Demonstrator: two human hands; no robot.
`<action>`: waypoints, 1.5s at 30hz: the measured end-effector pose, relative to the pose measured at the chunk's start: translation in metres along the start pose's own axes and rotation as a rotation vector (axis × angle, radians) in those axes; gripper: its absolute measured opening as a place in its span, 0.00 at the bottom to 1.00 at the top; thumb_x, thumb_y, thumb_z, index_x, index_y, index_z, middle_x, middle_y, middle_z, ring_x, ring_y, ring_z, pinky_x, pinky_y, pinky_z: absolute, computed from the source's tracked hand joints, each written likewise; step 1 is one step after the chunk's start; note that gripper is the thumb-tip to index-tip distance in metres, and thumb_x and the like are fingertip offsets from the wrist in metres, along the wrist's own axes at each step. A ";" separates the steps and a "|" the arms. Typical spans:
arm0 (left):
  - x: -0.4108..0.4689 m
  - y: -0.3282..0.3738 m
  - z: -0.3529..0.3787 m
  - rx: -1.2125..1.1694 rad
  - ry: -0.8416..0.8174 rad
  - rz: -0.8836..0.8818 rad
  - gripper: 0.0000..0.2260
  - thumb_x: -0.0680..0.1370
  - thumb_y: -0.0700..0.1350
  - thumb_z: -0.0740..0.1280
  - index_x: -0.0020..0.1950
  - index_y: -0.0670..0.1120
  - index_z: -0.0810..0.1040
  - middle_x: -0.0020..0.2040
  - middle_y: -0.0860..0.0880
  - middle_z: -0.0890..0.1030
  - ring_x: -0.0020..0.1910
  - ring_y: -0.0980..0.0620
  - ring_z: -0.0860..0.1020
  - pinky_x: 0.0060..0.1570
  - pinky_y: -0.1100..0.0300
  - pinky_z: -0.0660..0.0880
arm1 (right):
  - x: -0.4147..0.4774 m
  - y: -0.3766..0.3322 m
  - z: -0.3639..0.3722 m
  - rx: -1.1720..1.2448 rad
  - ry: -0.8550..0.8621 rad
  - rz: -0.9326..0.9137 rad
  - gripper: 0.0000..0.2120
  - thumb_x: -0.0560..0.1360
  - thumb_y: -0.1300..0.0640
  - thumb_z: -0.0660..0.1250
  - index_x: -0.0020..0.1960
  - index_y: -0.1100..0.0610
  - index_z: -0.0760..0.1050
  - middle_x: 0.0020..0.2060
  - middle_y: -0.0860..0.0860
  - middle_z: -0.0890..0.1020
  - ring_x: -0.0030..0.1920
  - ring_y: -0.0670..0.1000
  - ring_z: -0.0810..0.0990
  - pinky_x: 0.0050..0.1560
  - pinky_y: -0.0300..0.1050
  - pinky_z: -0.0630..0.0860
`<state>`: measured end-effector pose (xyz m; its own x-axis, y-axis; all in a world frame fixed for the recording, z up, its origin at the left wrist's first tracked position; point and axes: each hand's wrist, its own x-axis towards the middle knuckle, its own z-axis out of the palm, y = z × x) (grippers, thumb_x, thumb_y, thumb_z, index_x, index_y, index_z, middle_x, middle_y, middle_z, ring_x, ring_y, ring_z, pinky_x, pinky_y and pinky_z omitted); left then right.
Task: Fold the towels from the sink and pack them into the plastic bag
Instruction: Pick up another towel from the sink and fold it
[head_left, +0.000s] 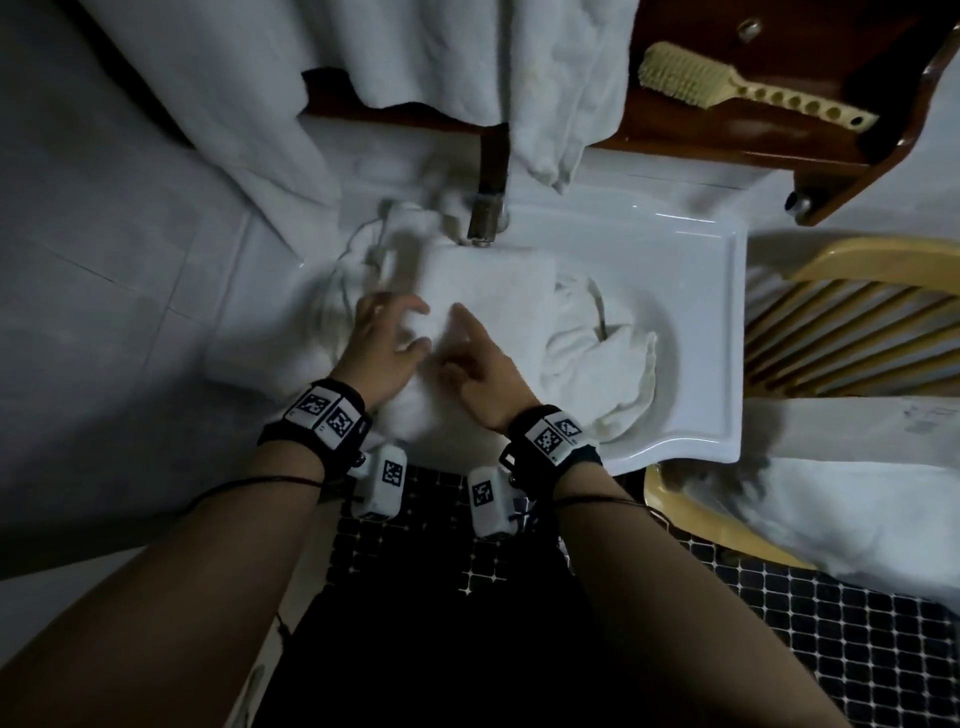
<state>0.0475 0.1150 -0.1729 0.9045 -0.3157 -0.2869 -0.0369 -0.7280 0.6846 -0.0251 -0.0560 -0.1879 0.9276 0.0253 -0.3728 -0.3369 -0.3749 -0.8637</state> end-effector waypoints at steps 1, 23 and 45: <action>0.003 -0.007 0.005 0.069 -0.073 0.016 0.19 0.79 0.42 0.72 0.70 0.51 0.76 0.72 0.45 0.68 0.74 0.48 0.67 0.67 0.70 0.61 | -0.001 0.005 -0.001 0.018 0.144 -0.020 0.33 0.76 0.55 0.66 0.81 0.50 0.65 0.50 0.51 0.87 0.49 0.51 0.85 0.59 0.49 0.80; -0.024 -0.013 -0.013 -0.488 -0.193 -0.299 0.38 0.71 0.75 0.69 0.69 0.56 0.58 0.64 0.54 0.73 0.60 0.51 0.77 0.64 0.45 0.75 | -0.047 -0.032 -0.014 0.542 0.189 0.149 0.31 0.62 0.60 0.80 0.65 0.60 0.79 0.55 0.58 0.87 0.58 0.64 0.85 0.59 0.69 0.82; -0.096 0.174 0.075 -1.192 -0.686 0.037 0.37 0.53 0.60 0.88 0.59 0.49 0.88 0.62 0.43 0.85 0.64 0.43 0.83 0.57 0.46 0.82 | -0.258 -0.040 -0.192 0.594 0.377 -0.137 0.25 0.62 0.70 0.71 0.57 0.56 0.84 0.57 0.65 0.84 0.59 0.67 0.83 0.59 0.69 0.79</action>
<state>-0.0776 -0.0269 -0.0767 0.5087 -0.8114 -0.2877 0.6427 0.1355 0.7540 -0.2202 -0.2254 0.0082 0.9244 -0.3260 -0.1979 -0.1450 0.1797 -0.9730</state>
